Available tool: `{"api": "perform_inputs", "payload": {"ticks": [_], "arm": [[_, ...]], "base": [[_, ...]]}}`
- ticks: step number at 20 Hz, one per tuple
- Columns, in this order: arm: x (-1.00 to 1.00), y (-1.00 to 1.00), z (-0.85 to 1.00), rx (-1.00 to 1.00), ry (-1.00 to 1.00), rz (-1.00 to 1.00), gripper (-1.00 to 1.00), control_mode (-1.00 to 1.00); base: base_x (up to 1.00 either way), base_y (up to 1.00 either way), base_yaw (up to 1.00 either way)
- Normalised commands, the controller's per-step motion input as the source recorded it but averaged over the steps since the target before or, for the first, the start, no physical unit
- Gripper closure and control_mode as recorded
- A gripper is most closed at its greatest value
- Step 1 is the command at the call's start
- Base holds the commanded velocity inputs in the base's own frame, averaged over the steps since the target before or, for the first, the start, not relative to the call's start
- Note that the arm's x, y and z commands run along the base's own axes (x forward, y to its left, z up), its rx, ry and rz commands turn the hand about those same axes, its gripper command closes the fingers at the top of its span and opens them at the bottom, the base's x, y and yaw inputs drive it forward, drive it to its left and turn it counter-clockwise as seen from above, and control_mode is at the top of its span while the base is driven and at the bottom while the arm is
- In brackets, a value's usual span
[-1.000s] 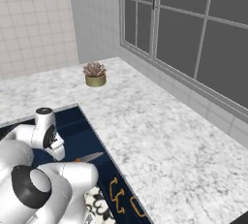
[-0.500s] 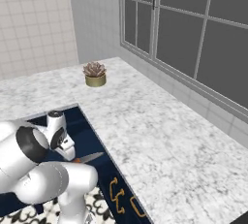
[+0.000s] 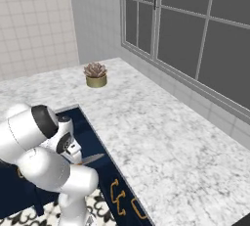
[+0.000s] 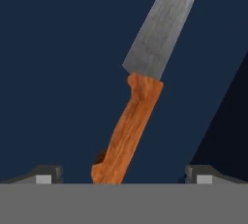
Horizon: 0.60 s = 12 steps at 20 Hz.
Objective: Pick up the knife from the drawer and place it on the cutting board. Then place the meat from the plate to the cutting board.
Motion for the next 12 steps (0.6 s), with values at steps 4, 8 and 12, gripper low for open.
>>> {"api": "perform_inputs", "payload": {"ticks": [4,8,12], "arm": [[0.16,-0.08,-0.41,-0.02,0.0,0.0,-1.0,-1.0],[0.12,-0.09,-0.36,0.0,0.0,0.0,-1.0,-1.0],[0.19,-0.03,-0.32,0.0,0.0,0.0,-1.0,-1.0]], "base": [[0.0,0.0,0.0],[0.0,0.0,0.0],[0.0,0.0,0.0]]}}
